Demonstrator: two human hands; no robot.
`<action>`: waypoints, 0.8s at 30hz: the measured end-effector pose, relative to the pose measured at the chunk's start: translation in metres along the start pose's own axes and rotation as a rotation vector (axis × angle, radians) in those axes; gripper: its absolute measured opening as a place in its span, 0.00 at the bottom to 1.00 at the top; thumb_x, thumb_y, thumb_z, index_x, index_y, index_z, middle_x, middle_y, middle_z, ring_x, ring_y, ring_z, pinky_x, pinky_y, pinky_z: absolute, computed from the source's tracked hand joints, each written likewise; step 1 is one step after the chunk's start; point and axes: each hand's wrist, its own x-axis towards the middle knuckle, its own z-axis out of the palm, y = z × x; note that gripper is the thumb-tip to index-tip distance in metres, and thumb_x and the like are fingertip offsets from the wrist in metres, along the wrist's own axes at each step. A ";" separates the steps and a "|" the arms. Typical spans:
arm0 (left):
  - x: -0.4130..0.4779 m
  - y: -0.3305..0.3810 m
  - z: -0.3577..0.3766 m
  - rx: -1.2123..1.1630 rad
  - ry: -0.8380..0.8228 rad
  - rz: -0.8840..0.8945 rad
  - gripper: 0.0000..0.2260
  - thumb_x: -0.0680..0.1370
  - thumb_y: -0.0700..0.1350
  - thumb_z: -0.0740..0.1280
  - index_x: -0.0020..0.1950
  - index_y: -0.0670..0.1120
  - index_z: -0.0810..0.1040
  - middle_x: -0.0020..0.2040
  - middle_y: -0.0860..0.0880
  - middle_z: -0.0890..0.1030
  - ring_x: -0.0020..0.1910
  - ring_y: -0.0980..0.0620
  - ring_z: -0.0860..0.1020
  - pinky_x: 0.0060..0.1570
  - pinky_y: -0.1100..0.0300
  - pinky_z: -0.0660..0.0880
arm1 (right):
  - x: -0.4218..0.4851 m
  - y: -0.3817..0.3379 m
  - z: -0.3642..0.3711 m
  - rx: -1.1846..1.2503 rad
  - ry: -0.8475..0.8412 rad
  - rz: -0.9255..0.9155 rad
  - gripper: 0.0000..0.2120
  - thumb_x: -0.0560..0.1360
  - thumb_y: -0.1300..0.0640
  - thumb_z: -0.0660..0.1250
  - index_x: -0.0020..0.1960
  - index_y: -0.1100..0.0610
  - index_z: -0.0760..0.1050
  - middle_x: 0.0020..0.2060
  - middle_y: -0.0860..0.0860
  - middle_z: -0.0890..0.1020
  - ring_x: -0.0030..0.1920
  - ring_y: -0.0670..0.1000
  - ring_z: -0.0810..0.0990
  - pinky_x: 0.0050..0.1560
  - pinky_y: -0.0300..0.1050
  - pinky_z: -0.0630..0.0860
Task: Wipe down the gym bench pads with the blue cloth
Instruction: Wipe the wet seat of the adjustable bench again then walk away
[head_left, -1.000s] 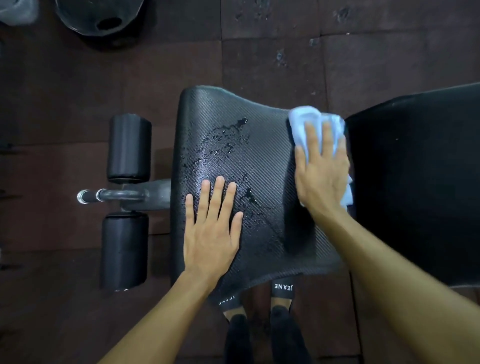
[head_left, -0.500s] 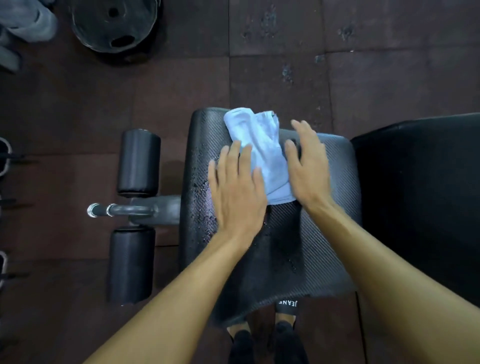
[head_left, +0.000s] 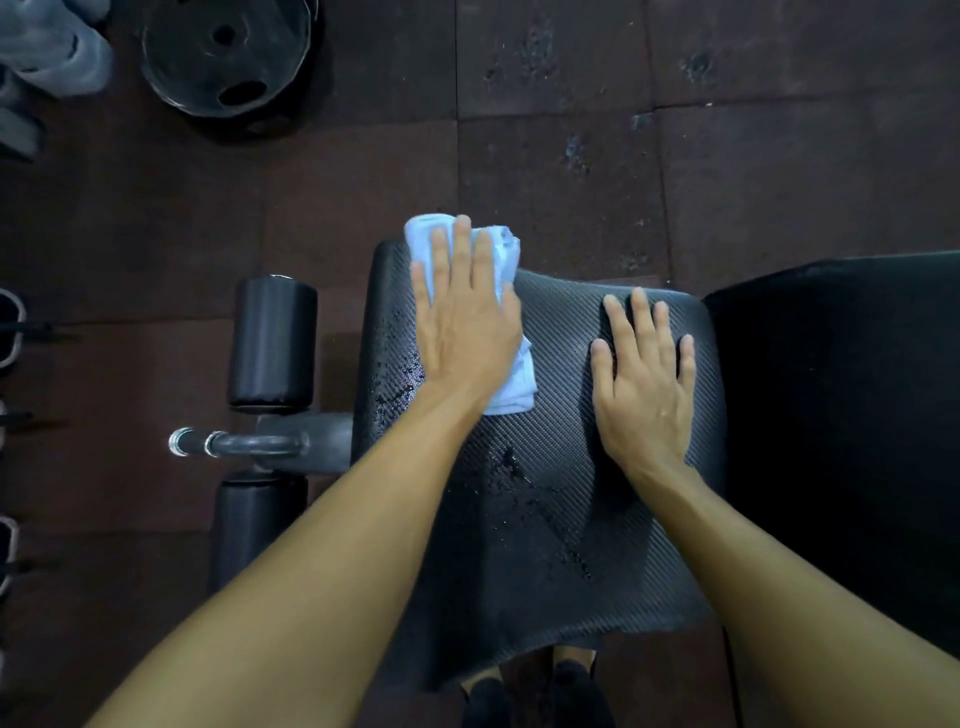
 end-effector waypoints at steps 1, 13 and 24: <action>0.007 -0.010 -0.004 -0.011 0.012 -0.036 0.26 0.81 0.51 0.54 0.79 0.47 0.58 0.81 0.48 0.52 0.80 0.46 0.48 0.77 0.46 0.46 | 0.000 -0.001 0.000 0.001 0.000 0.002 0.24 0.85 0.46 0.50 0.81 0.43 0.55 0.81 0.44 0.53 0.81 0.47 0.48 0.79 0.51 0.42; -0.053 -0.080 -0.030 -0.561 0.067 -0.392 0.18 0.80 0.51 0.54 0.69 0.50 0.69 0.64 0.55 0.73 0.62 0.53 0.72 0.65 0.51 0.68 | 0.000 -0.005 -0.003 -0.055 -0.049 0.007 0.25 0.85 0.45 0.46 0.82 0.44 0.51 0.82 0.45 0.50 0.81 0.48 0.45 0.80 0.53 0.40; -0.197 -0.095 -0.027 -0.566 0.083 -0.324 0.23 0.83 0.47 0.57 0.78 0.51 0.58 0.77 0.58 0.60 0.77 0.59 0.58 0.75 0.50 0.58 | 0.000 -0.002 -0.003 -0.059 -0.061 -0.016 0.26 0.85 0.45 0.45 0.82 0.45 0.50 0.82 0.46 0.49 0.81 0.49 0.44 0.79 0.54 0.40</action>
